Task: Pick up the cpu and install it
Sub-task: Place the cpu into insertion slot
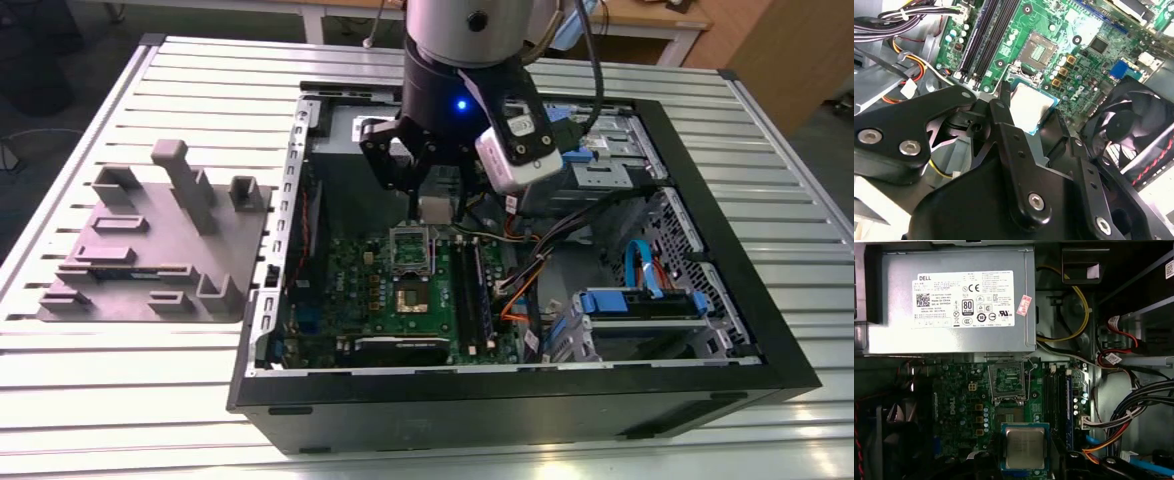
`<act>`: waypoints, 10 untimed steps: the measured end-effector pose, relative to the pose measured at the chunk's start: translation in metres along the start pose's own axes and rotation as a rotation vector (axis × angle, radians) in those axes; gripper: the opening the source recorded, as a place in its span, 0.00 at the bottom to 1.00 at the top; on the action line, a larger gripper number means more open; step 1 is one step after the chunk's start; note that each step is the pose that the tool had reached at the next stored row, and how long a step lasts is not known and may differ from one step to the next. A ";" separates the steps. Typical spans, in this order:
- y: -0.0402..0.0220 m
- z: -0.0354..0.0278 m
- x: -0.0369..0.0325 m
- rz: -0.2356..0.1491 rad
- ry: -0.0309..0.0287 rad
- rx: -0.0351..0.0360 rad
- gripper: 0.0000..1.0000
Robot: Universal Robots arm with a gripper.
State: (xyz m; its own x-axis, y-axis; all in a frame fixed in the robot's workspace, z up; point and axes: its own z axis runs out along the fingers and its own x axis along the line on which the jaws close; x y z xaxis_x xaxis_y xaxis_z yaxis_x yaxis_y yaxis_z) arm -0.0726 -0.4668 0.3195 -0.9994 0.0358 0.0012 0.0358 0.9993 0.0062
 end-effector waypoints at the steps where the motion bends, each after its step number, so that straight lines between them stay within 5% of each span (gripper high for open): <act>1: -0.0004 0.0020 0.0000 0.000 0.0000 -0.0001 0.47; 10: -0.0008 0.0148 -0.0002 0.000 0.0031 0.0003 0.47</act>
State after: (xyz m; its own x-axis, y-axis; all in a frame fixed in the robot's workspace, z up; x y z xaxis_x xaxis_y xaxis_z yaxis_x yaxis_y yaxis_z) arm -0.0725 -0.4675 0.3047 -0.9993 0.0358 0.0043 0.0358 0.9993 0.0059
